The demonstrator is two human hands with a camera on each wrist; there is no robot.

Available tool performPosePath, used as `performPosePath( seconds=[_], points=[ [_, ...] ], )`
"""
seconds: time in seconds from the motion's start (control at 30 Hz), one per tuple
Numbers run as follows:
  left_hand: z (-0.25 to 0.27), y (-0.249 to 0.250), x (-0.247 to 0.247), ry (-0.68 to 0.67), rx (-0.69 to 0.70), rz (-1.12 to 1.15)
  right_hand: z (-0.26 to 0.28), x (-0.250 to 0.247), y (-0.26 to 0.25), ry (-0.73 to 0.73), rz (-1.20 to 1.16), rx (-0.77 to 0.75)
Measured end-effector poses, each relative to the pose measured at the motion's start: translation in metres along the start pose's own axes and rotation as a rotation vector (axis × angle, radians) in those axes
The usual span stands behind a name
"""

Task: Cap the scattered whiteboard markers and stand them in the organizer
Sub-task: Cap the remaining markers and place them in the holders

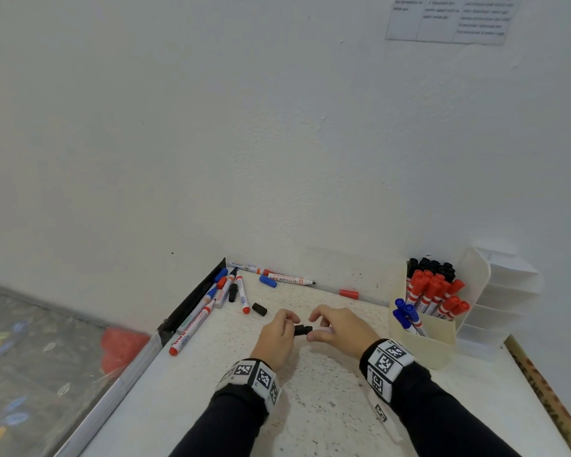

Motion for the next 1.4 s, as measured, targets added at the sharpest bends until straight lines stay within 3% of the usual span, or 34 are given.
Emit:
performPosePath(
  seconds=[0.1, 0.17, 0.23, 0.33, 0.47, 0.7, 0.87, 1.0, 1.1, 1.4],
  points=[
    [0.0, 0.0, 0.004, -0.045, -0.005, -0.015, 0.007, 0.004, 0.0, -0.011, -0.093, -0.049],
    [0.0, -0.002, 0.006, -0.066, -0.012, -0.075, 0.009, 0.008, -0.005, -0.034, -0.05, -0.104],
    [-0.001, -0.005, 0.005, -0.053, -0.024, -0.114, 0.011, 0.006, -0.007, 0.038, 0.021, -0.115],
    [-0.002, -0.004, 0.005, -0.054, -0.018, -0.128, 0.014, 0.006, 0.0, 0.117, 0.198, -0.055],
    [-0.002, -0.003, 0.007, -0.074, -0.008, -0.123, 0.018, 0.011, 0.007, 0.153, 0.071, 0.033],
    [0.0, -0.002, 0.006, -0.058, 0.005, -0.048, 0.018, 0.008, 0.017, 0.173, 0.09, 0.151],
    [-0.004, -0.011, 0.002, -0.06, -0.031, -0.322, 0.016, 0.015, 0.0, 0.195, 0.167, 0.1],
    [-0.005, -0.01, -0.005, -0.073, -0.03, -0.839, 0.011, 0.028, -0.013, 0.19, 0.219, 0.032],
    [-0.006, -0.013, 0.0, -0.142, 0.001, -0.997, 0.012, 0.029, -0.01, 0.161, 0.241, 0.032],
    [0.0, 0.006, 0.003, -0.116, 0.089, -0.85, 0.012, 0.025, -0.004, 0.049, 0.252, 0.033]
  ],
)
Point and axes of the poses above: each hand's wrist, its own z-axis away from the middle knuckle, its own x-axis out of the palm, y = z × x, the point moved 6 cm from there along -z, towards the middle knuckle, and after that the axes turned 1 degree about -x, right-handed, at the moved point
